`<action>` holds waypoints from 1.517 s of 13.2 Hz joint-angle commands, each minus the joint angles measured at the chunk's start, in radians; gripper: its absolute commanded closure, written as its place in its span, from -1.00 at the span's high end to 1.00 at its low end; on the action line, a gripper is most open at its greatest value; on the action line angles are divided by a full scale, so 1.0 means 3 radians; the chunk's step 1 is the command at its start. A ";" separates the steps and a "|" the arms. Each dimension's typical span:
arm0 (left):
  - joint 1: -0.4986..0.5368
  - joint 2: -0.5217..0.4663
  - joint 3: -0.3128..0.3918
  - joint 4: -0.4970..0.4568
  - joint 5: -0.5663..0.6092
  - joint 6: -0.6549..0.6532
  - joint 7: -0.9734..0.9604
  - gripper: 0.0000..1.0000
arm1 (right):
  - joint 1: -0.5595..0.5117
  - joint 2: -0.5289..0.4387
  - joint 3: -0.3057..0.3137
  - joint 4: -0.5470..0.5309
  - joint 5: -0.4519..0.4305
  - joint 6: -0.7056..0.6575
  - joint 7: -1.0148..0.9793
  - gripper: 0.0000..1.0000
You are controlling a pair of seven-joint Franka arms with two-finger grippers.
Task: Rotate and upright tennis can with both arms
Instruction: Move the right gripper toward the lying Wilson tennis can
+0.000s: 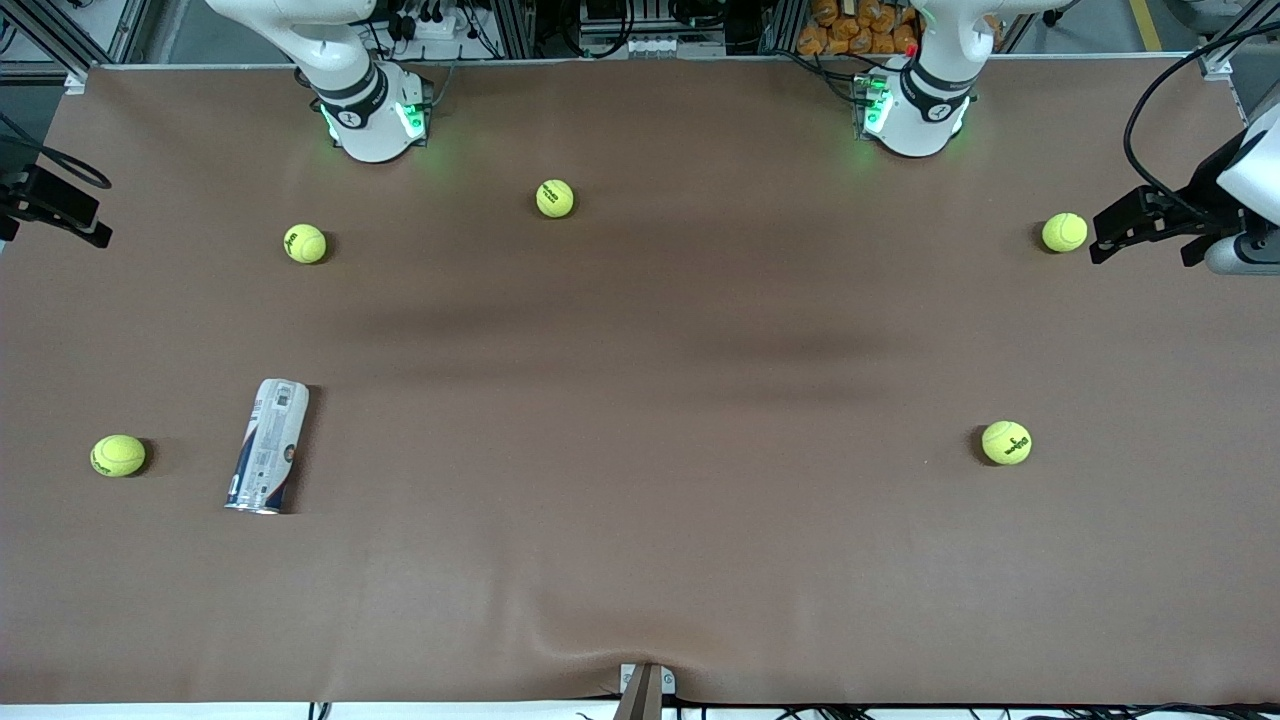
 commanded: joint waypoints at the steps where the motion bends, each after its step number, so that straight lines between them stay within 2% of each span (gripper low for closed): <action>1: 0.0019 0.0028 -0.0019 0.0064 0.0027 -0.0019 0.0014 1.00 | 0.0007 0.0020 0.0001 0.0054 -0.0017 -0.0053 0.0058 1.00; 7: 0.0024 0.0033 -0.0019 0.0064 0.0021 -0.0019 0.0004 1.00 | -0.0008 0.0061 0.0001 0.0028 -0.0007 -0.0028 0.0033 1.00; 10: 0.0024 0.0033 -0.0019 0.0064 0.0021 -0.0019 0.0009 1.00 | -0.0014 0.0249 -0.0004 -0.0012 -0.0007 0.0049 0.0017 1.00; 14: 0.0029 0.0043 -0.0014 0.0054 0.0021 -0.0019 0.0014 1.00 | -0.0049 0.0541 -0.0009 -0.0405 -0.0017 0.0534 0.0012 1.00; 16: 0.0034 0.0084 0.0006 0.0069 0.0021 -0.0019 0.0024 1.00 | -0.0054 0.0720 -0.0009 -0.0742 -0.0032 0.1008 0.0012 1.00; 17: 0.0039 0.0084 0.0006 0.0059 0.0021 -0.0019 0.0025 1.00 | -0.0090 0.0883 -0.0004 -0.0850 -0.0032 0.1279 0.0012 1.00; 20: 0.0024 0.0099 0.0006 0.0054 0.0021 -0.0019 0.0014 1.00 | -0.0192 0.1470 -0.0004 -0.0867 -0.0022 0.1842 -0.0268 1.00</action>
